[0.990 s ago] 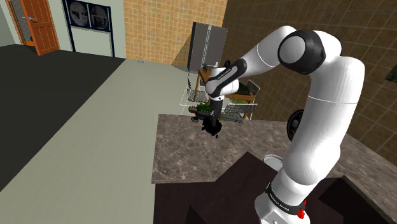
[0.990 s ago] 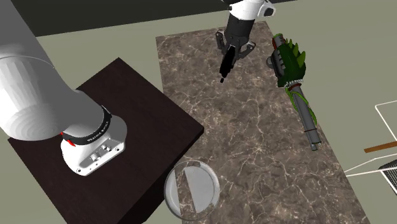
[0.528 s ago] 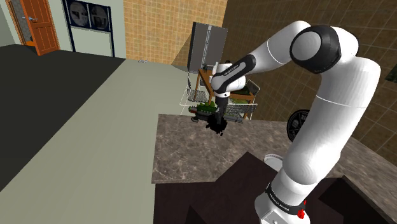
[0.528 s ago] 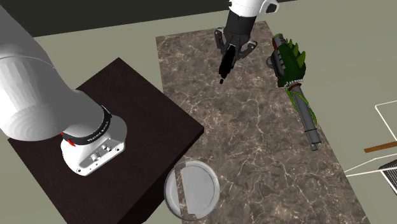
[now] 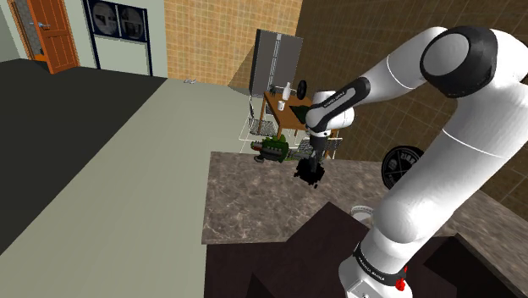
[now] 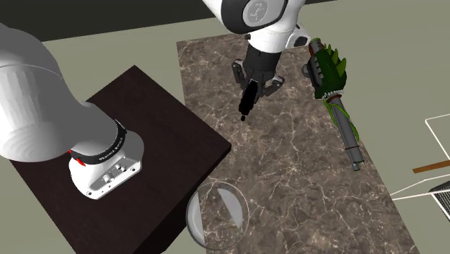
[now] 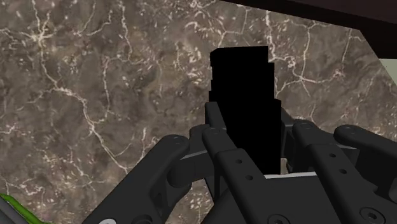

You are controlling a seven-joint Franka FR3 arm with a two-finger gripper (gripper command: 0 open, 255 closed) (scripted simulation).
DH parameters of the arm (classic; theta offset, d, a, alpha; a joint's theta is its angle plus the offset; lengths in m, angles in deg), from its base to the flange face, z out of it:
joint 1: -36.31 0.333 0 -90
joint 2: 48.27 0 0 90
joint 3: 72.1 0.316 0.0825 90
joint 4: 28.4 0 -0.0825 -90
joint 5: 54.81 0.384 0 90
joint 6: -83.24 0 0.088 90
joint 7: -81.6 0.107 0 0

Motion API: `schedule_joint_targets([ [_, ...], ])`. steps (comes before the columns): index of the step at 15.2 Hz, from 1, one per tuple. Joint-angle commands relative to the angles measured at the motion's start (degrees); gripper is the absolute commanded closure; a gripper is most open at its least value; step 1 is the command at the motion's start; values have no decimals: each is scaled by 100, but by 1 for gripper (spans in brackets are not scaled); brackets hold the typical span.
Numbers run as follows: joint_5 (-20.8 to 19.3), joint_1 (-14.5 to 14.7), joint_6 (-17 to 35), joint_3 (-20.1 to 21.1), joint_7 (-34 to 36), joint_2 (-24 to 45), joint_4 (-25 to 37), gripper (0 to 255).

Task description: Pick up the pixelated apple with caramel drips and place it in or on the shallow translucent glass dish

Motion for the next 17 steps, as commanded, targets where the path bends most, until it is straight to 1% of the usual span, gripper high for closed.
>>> schedule_joint_targets([
  [1, -168, -136, -16, -127, -141, -329, -283, 255],
  [5, -547, -476, 26, -423, -462, -860, -792, 255],
  [9, -974, -883, 20, -747, -833, -1347, -1194, 255],
  [17, -1865, -1830, -53, -1486, -1771, -2083, -1644, 255],
])
